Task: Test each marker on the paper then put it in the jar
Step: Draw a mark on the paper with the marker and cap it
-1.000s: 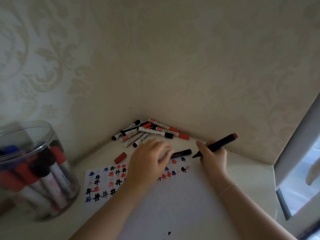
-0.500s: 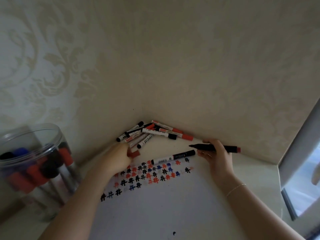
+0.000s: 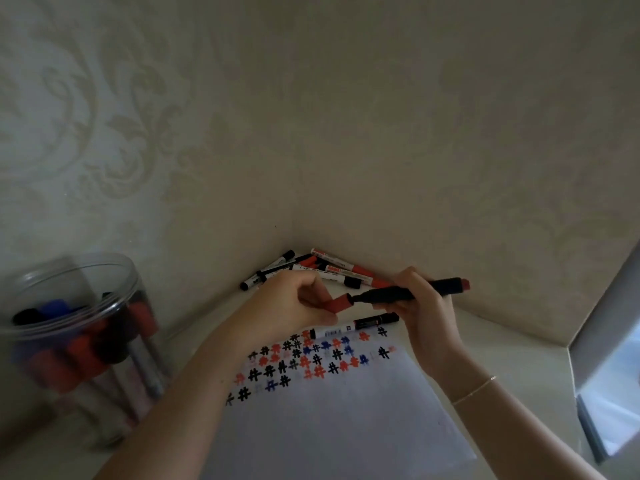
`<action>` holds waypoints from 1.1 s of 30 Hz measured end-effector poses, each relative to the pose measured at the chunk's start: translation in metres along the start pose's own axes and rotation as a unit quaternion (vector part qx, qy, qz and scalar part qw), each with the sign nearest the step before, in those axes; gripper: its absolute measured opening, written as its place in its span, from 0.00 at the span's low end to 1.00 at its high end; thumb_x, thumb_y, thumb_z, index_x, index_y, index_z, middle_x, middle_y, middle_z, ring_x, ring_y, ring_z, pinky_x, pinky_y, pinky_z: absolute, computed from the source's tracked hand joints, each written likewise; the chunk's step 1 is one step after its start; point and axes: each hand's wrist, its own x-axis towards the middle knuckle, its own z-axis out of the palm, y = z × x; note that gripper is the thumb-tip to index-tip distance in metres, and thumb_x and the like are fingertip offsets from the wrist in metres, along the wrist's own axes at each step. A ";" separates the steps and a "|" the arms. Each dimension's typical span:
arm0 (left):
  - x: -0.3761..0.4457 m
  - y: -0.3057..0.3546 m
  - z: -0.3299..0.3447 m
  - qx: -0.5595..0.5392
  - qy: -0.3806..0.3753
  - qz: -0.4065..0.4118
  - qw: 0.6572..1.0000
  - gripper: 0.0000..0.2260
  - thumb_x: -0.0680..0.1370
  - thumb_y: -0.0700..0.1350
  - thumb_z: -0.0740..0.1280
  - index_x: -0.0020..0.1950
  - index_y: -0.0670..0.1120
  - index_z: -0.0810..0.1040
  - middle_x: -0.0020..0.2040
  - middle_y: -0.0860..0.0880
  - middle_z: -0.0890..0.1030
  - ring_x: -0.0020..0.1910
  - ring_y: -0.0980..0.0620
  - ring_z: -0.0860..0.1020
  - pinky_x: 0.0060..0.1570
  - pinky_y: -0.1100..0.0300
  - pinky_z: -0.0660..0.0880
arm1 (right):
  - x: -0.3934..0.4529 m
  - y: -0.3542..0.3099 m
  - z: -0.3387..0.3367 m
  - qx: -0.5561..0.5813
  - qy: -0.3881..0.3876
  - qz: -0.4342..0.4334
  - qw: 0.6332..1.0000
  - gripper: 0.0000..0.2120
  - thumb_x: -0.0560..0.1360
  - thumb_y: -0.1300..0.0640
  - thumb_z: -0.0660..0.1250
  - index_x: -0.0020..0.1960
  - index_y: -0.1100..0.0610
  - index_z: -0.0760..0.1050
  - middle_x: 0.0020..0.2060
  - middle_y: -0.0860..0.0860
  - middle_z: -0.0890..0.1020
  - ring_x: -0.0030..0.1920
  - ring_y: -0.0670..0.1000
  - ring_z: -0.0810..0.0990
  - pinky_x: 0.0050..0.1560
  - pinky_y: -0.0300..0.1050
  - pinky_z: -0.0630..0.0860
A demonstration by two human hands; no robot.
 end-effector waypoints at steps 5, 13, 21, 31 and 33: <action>0.000 0.000 -0.001 0.014 -0.002 0.019 1.000 0.07 0.69 0.42 0.77 0.42 0.48 0.79 0.44 0.54 0.84 0.45 0.58 0.82 0.53 0.59 0.78 | 0.000 0.000 0.002 -0.012 -0.004 0.002 1.000 0.16 0.74 0.70 0.61 0.29 0.60 0.69 0.25 0.52 0.76 0.36 0.62 0.78 0.32 0.43 0.74; 0.001 -0.004 0.003 0.074 -0.033 0.055 0.995 0.06 0.71 0.43 0.75 0.44 0.49 0.79 0.43 0.55 0.82 0.42 0.60 0.80 0.50 0.59 0.78 | 0.002 0.000 0.008 -0.062 -0.072 -0.022 0.995 0.13 0.71 0.67 0.63 0.29 0.60 0.67 0.25 0.49 0.70 0.27 0.47 0.72 0.29 0.38 0.69; 0.001 0.002 0.007 -0.142 -0.088 0.017 0.986 0.09 0.81 0.45 0.60 0.58 0.48 0.77 0.40 0.52 0.78 0.33 0.57 0.73 0.35 0.63 0.71 | 0.001 0.002 0.019 -0.090 -0.126 0.019 0.988 0.10 0.73 0.60 0.69 0.35 0.62 0.75 0.33 0.59 0.79 0.33 0.56 0.75 0.36 0.46 0.76; 0.008 -0.008 0.004 -0.024 0.121 -0.042 0.992 0.15 0.80 0.49 0.62 0.41 0.40 0.80 0.26 0.56 0.76 0.25 0.57 0.67 0.25 0.67 0.62 | 0.001 -0.004 0.030 -0.316 -0.067 -0.050 0.945 0.18 0.78 0.59 0.63 0.30 0.60 0.66 0.23 0.49 0.64 0.25 0.51 0.64 0.25 0.40 0.63; 0.008 -0.012 0.012 -0.029 0.189 -0.056 0.980 0.21 0.79 0.53 0.63 0.34 0.39 0.77 0.24 0.53 0.74 0.19 0.60 0.65 0.25 0.65 0.62 | -0.005 -0.001 0.039 -0.348 -0.085 -0.089 0.929 0.19 0.77 0.59 0.62 0.28 0.58 0.64 0.21 0.45 0.63 0.25 0.46 0.62 0.27 0.37 0.60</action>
